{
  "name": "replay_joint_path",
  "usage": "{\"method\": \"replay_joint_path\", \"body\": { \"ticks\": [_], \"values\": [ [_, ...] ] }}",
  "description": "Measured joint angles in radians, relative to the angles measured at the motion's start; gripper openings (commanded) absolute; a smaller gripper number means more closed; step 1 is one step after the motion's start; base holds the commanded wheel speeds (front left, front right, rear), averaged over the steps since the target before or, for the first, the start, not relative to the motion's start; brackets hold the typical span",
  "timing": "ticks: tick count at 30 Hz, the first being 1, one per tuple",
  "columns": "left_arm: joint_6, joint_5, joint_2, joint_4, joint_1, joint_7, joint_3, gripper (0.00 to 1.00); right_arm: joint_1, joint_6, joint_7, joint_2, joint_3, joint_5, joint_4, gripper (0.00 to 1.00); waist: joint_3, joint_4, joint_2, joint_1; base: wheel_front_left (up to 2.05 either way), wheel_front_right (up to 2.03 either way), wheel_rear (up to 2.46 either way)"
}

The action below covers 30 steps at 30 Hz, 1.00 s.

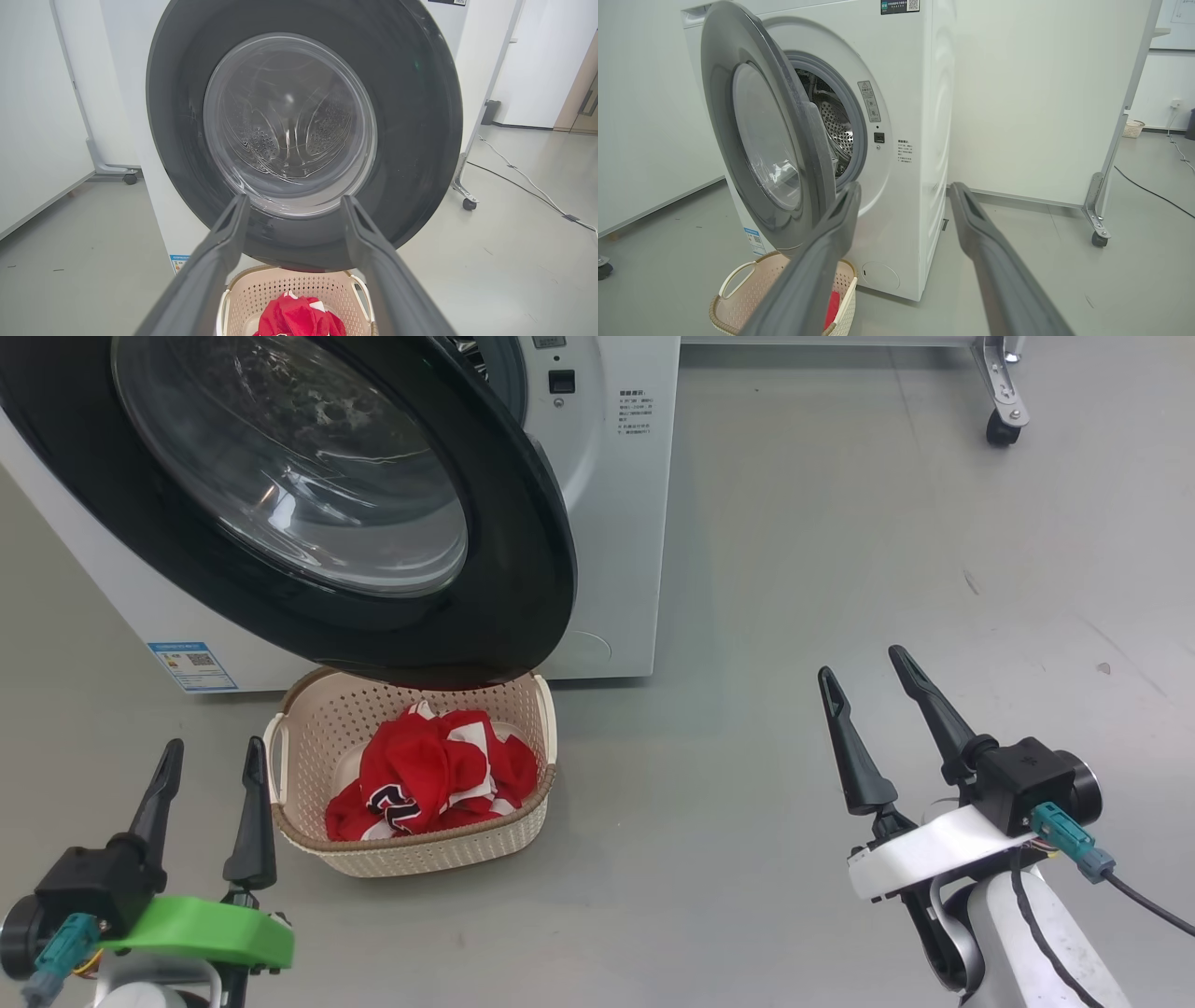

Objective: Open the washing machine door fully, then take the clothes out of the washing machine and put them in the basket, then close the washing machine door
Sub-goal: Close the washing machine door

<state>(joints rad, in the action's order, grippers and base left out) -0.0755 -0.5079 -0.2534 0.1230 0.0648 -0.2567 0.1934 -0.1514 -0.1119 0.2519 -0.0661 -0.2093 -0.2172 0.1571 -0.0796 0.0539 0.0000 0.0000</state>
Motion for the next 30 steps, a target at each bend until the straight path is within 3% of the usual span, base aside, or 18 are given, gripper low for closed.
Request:
{"method": "replay_joint_path", "body": {
  "ticks": [13,30],
  "values": [
    [-0.008,0.066,0.057,-0.042,-0.045,0.000,-0.027,1.00,0.012,0.000,0.000,0.001,0.000,0.000,0.000,1.00,-0.008,-0.011,0.0000,0.0000,0.00,0.00,0.00],
    [0.009,0.123,0.091,-0.059,-0.065,0.000,-0.049,1.00,0.012,-0.001,0.000,0.002,-0.004,0.010,-0.001,1.00,-0.013,-0.014,0.0000,0.0000,0.00,0.00,0.00]
  ]
}}
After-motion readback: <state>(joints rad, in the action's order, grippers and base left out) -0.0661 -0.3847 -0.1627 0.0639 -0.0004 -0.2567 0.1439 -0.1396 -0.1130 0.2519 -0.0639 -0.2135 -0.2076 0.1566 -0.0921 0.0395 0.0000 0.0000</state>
